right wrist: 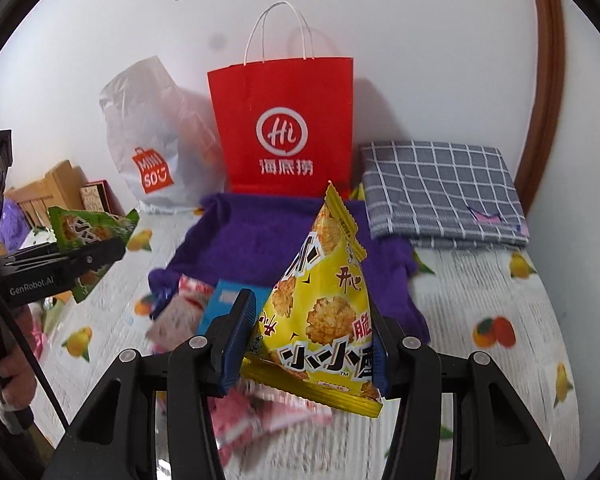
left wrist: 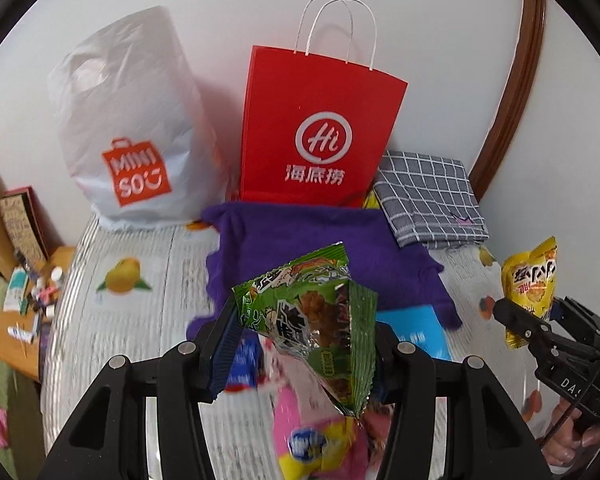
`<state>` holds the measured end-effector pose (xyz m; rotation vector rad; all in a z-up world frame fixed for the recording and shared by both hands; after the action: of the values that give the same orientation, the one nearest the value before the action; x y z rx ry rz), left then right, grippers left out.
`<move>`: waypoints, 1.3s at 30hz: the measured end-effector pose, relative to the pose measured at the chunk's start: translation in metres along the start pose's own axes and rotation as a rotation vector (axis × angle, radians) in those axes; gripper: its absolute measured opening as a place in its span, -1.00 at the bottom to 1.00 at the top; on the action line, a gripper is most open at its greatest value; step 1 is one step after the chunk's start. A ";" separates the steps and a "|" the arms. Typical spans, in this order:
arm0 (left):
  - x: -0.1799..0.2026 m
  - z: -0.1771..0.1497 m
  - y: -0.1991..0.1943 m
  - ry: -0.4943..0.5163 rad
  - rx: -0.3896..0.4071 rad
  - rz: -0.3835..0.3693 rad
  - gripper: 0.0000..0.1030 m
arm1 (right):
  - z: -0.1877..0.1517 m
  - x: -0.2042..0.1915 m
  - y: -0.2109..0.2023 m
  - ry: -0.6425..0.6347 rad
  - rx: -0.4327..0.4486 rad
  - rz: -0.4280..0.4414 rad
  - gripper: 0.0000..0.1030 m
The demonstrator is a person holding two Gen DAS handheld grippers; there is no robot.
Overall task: Organize snacks
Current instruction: 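Carry both triangular bags over the purple towel in front of the red bag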
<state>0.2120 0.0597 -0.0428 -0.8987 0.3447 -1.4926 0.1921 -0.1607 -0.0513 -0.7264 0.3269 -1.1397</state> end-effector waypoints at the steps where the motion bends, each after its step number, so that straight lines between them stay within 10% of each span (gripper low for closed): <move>1: 0.002 0.006 0.004 0.007 0.004 0.007 -0.02 | 0.007 0.003 0.005 0.000 0.004 0.001 -0.02; 24: 0.004 0.100 0.097 -0.046 0.008 0.001 -0.02 | 0.103 0.024 0.108 0.001 0.027 0.130 -0.02; 39: -0.009 0.084 0.154 -0.034 -0.076 0.033 -0.02 | 0.095 0.036 0.165 0.004 -0.058 0.153 -0.02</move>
<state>0.3783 0.0691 -0.0977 -0.9730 0.3920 -1.4399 0.3782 -0.1220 -0.0881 -0.7368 0.4135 -0.9901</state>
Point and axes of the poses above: each gripper's, at about its wrist camera, not at the fingertips, and y roughly the way its jaws point, x to its right, z to its top, the point moved 1 cm from there along y, roughly the way its jaws point, and after that the axes turned 14 degrees about -y, right-handed, at the moved point
